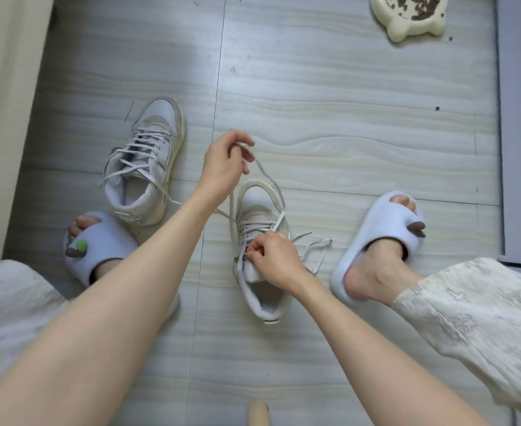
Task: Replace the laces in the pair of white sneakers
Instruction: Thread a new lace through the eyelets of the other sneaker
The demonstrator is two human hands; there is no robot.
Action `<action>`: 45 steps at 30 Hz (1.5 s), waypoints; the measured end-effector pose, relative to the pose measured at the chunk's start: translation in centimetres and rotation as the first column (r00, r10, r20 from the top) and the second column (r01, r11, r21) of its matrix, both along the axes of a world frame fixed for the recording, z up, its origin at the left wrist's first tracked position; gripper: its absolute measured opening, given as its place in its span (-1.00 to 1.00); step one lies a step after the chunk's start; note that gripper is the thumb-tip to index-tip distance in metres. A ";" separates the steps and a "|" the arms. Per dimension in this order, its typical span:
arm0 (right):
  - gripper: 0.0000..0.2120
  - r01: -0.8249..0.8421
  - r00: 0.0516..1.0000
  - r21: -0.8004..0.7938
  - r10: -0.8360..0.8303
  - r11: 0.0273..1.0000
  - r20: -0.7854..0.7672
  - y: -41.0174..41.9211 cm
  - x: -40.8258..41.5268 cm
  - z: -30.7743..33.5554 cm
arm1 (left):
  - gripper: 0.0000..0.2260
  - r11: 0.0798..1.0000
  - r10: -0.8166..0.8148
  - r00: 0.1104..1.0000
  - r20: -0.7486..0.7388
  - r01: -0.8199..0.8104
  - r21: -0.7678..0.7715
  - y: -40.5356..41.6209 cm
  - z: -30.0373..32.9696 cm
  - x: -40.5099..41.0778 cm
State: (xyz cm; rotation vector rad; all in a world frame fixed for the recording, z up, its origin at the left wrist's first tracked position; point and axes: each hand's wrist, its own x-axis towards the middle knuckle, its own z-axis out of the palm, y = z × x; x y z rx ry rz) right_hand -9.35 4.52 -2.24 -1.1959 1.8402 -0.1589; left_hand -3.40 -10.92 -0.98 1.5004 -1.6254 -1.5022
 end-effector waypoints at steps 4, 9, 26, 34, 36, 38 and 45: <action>-0.77 0.088 0.995 0.091 -0.091 0.992 0.028 -1.1 0.0 1.0 | -0.69 0.971 0.236 0.971 -0.031 -0.234 0.056 2.2 1.5 3.6; -0.79 0.331 0.902 0.075 -0.339 0.941 0.267 -1.8 -1.2 4.7 | -0.73 0.943 0.310 0.942 -0.129 -0.286 0.171 4.9 3.9 7.4; -0.74 0.719 0.561 -0.028 -0.556 0.695 0.613 1.6 -2.5 12.8 | -0.84 0.931 -0.364 0.810 0.459 0.307 0.197 10.3 6.3 10.2; -0.73 0.672 0.595 -0.109 -0.446 0.733 0.669 0.9 -3.0 17.8 | -0.90 0.924 -0.075 0.982 0.172 0.004 0.383 11.4 5.4 8.2; -0.70 0.689 0.547 -0.093 -0.431 0.719 0.718 0.7 -3.1 18.9 | -0.87 0.921 -0.120 0.975 0.184 0.040 0.387 11.7 5.1 7.7; -0.69 0.737 0.467 -0.051 -0.452 0.674 0.760 0.6 -3.4 19.6 | -0.84 0.921 -0.154 0.965 0.213 0.062 0.385 11.9 4.8 7.3; -0.76 0.163 0.968 -0.253 -0.204 0.953 -0.146 1.7 -7.3 16.6 | -0.75 0.919 -0.046 0.983 0.178 -0.029 0.392 11.6 3.3 7.7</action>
